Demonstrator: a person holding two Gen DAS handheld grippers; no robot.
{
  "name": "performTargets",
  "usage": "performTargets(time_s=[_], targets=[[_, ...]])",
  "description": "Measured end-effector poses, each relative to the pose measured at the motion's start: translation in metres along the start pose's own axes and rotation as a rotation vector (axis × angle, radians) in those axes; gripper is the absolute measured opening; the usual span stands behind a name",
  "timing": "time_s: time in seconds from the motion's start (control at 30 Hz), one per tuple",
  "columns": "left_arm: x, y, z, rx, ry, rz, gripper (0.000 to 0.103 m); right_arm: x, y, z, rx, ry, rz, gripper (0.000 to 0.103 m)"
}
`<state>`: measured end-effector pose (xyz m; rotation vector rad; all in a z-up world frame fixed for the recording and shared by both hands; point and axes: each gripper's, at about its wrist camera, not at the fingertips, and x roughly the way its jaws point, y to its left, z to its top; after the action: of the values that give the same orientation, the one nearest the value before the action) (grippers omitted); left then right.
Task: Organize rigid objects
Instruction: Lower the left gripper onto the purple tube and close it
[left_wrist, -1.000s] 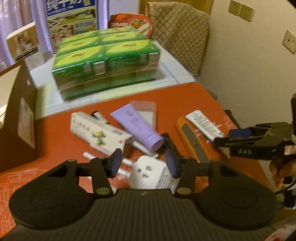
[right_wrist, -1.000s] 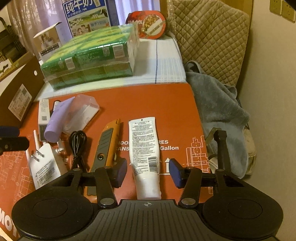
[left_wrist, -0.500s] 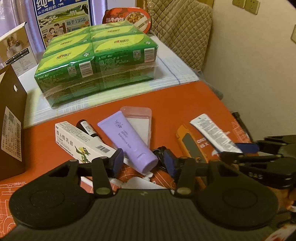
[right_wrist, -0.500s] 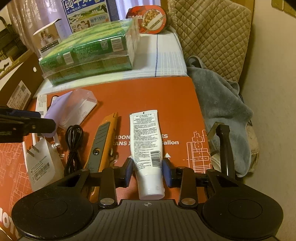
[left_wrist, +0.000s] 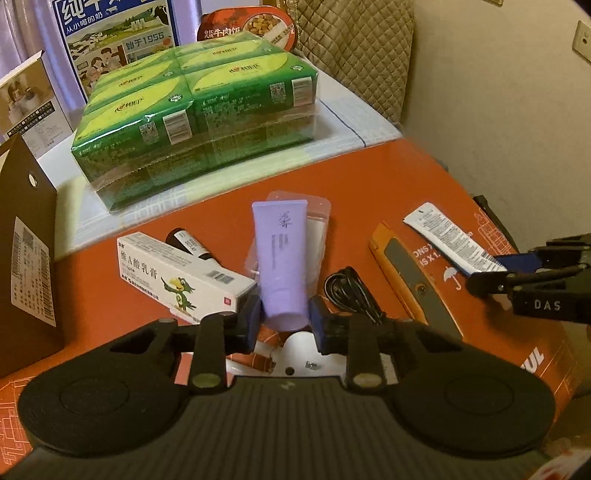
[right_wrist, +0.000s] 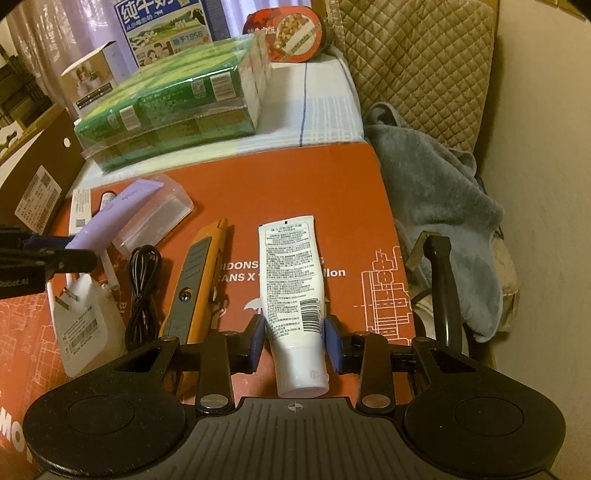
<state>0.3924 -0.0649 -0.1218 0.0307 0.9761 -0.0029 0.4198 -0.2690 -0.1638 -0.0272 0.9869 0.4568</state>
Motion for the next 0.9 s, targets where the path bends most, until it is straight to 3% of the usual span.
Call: performTargets(time_s=[0.33,0.9], targets=[[0.018,-0.007,0.021,0.065,0.008,0.021,0.03,0.007,-0.001,0.009,-0.003,-0.004,0.0,0.033],[0.024,-0.005,0.022,0.068,0.015,0.036,0.028,0.013,0.006,0.014,-0.03,-0.023,-0.037,0.031]])
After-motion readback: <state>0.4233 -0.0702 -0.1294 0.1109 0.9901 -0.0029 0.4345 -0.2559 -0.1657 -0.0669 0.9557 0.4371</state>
